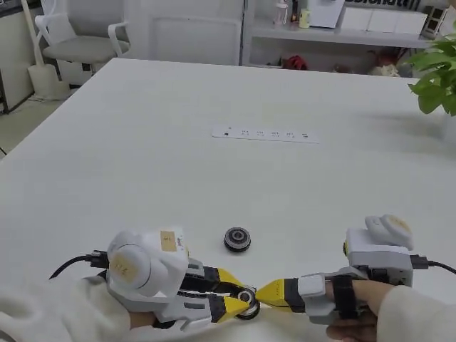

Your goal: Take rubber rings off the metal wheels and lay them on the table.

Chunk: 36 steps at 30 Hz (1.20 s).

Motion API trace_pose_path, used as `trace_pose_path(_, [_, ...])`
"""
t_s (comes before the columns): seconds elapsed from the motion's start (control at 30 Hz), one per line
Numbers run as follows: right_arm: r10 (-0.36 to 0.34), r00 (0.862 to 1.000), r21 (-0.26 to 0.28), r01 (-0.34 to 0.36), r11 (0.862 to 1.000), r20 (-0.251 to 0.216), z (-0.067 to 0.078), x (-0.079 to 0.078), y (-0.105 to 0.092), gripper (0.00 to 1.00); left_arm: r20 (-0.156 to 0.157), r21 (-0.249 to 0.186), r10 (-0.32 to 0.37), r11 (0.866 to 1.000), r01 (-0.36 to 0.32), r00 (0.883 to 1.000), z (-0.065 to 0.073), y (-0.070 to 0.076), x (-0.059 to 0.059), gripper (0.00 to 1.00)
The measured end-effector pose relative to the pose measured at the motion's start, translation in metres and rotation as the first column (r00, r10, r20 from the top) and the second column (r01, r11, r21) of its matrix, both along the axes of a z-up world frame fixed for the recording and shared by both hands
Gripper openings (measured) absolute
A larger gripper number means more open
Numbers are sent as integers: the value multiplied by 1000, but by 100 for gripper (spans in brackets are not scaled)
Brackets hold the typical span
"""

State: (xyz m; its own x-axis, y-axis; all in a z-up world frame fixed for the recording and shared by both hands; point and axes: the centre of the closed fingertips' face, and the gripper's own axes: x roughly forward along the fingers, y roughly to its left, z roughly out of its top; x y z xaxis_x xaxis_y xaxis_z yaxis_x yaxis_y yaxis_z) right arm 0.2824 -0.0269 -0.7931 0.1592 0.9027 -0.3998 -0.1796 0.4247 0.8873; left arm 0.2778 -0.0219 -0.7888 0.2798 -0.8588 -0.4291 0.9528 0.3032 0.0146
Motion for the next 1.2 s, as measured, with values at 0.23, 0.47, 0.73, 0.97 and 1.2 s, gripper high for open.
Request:
trace_pose_path(0.23, [7, 1000, 4, -7, 1000, 9, 2, 0, 3, 0, 2, 1, 0, 1000, 0, 1000, 0, 0, 0, 13])
trace_pose_path(0.47, [11, 1000, -2, -11, 1000, 19, 3, 1, 4, 0, 2, 0, -1, 1000, 1, 1000, 0, 0, 0, 13])
trace_pose_path(0.73, [12, 999, 7, -13, 1000, 37, 7, 1, 7, 0, 11, 8, -7, 1000, 7, 1000, -1, 0, 0, 13])
trace_pose_path(0.97, [25, 999, 76, -28, 997, 42, 21, -2, 17, 0, 13, 8, -7, 1000, 6, 1000, 0, -1, 0, 13])
trace_pose_path(1.2, [55, 993, -13, -54, 998, 102, 11, -2, 16, 0, 15, 8, -4, 1000, 4, 1000, 0, -1, 0, 13])
